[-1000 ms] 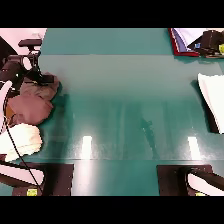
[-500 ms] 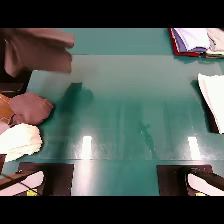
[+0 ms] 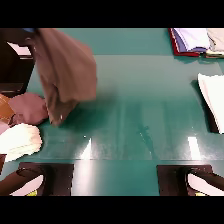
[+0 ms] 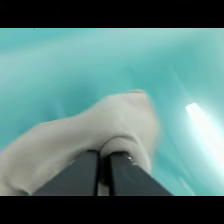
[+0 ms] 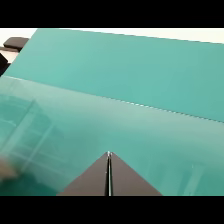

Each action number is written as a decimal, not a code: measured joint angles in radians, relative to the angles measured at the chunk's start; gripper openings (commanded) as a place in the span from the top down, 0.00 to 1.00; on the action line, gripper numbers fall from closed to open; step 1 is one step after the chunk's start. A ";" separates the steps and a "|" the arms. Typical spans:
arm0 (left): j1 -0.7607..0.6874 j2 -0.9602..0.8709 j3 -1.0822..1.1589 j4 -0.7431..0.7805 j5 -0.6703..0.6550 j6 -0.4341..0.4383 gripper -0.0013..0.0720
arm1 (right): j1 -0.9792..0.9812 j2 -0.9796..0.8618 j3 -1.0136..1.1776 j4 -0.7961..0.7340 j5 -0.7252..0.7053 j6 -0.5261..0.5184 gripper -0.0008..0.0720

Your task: Fold the shirts.

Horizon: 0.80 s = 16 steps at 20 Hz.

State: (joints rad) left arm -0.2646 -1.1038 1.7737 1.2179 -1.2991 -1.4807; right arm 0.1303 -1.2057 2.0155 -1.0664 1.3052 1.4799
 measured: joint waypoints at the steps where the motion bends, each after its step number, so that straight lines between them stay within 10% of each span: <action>1: -0.074 -0.027 -0.030 0.000 0.000 -0.003 0.94 | 0.000 0.000 0.001 0.000 0.001 0.000 0.97; 2: -0.142 -0.057 -0.055 0.001 -0.001 -0.005 0.93 | 0.000 0.000 0.002 0.000 0.006 0.000 0.97; 4: -0.273 -0.132 -0.093 -0.006 0.024 -0.002 0.30 | 0.000 0.000 0.002 0.000 0.009 0.000 0.97; 9: -0.378 -0.243 -0.125 0.006 0.093 0.024 0.30 | 0.000 0.000 0.002 0.000 0.014 0.000 0.97; 16: -0.027 -0.160 -0.289 0.072 -0.014 -0.007 0.30 | 0.000 0.000 0.002 0.000 0.025 0.000 0.97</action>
State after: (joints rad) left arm -0.2916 -1.2640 1.4849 1.2903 -1.3132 -1.4879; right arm 0.1303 -1.2057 2.0178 -1.0660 1.3304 1.4796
